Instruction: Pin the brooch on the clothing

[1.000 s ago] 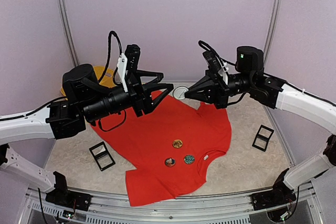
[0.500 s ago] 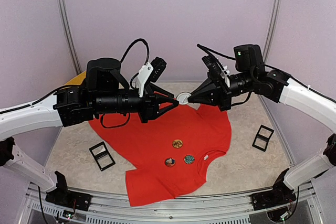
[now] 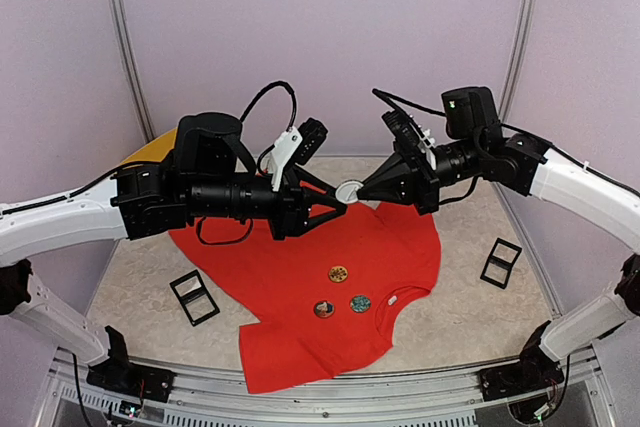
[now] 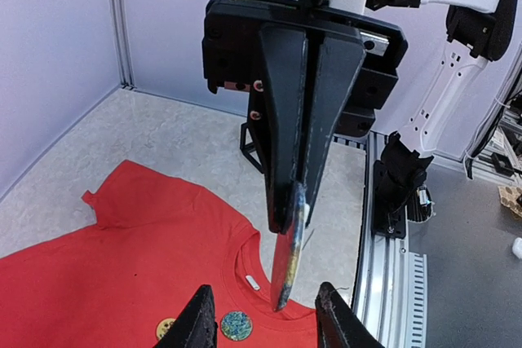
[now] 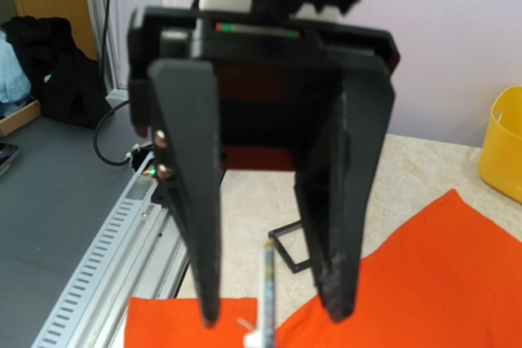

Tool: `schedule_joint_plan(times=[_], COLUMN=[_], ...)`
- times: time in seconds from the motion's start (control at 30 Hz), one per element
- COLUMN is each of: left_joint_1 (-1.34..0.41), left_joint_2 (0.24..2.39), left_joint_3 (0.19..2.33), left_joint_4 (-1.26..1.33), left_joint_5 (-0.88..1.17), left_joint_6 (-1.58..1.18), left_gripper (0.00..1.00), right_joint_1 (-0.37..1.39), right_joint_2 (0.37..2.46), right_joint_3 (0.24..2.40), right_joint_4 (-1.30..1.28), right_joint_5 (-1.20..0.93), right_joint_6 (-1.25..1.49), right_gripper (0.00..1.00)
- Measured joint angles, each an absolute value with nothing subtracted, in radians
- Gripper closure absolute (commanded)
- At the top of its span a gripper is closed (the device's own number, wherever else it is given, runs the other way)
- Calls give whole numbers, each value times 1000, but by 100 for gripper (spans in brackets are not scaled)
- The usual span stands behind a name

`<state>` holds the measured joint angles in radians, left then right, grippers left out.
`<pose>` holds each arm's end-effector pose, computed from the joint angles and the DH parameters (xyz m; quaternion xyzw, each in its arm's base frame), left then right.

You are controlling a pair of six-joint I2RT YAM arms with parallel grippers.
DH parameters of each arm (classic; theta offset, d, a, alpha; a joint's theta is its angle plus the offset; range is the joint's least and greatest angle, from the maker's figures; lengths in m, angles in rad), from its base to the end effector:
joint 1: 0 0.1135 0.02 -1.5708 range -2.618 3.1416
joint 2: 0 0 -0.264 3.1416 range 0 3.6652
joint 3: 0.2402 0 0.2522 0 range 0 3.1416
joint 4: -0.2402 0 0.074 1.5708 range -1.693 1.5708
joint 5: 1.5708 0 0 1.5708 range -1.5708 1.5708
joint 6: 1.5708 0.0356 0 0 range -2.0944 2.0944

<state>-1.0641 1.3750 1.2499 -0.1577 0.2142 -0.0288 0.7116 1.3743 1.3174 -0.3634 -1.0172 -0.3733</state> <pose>0.1504 -0.2866 0.3711 0.4492 0.6592 -0.3833 0.4656 0.2082 0.2196 0.3806 -0.6052 0.4909 0.4827 0.3996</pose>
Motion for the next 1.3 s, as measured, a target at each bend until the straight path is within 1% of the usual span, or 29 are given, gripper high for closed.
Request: schedule_joint_plan(times=[0.07,0.23,0.37,0.43,0.53,0.63,0.73,0.8,0.83,0.9,1.03,1.07,1.27,1.3], left_joint_1=[-1057,-1023,-1021,-1020,-1020,-1020,-1021,-1023,-1024,-1028,-1039,-1040,-1043,-1044], left_joint_2=[1372,1359,1359,1360,1360,1361,1362,1362,1362,1362,1365,1366,1369,1368], left_joint_3=[1250,1250,1250,1250,1250,1250,1250,1250,1250,1250,1250,1250,1249,1243], left_joint_4=[-157,-147,-143,-142,-141,-134,-123,-115,-110,-103,-93,-93,-82,-74], left_joint_5=[228,257,286,295,308,320,336,342,344,344,339,334,324,320], left_joint_6=[-27,-31,-33,-33,-35,-37,-38,-39,-40,-41,-39,-42,-33,-33], left_gripper=[61,69,68,69,77,79,78,70,70,76,97,100,100,100], right_joint_1=[712,712,713,713,713,713,713,713,713,713,713,714,713,713], right_joint_2=[1378,1380,1380,1380,1380,1380,1380,1381,1381,1381,1382,1382,1382,1382], right_joint_3=[1318,1317,1317,1317,1317,1317,1317,1317,1317,1317,1317,1317,1316,1314], right_joint_4=[-371,-370,-370,-370,-370,-370,-369,-370,-370,-369,-369,-370,-369,-368], right_joint_5=[-1017,-1017,-1018,-1018,-1018,-1018,-1018,-1018,-1018,-1018,-1018,-1021,-1028,-1028], right_joint_6=[-376,-377,-377,-377,-377,-377,-377,-376,-376,-376,-376,-376,-365,-361], right_gripper=[100,100,100,100,100,100,100,100,100,100,100,100,100,96])
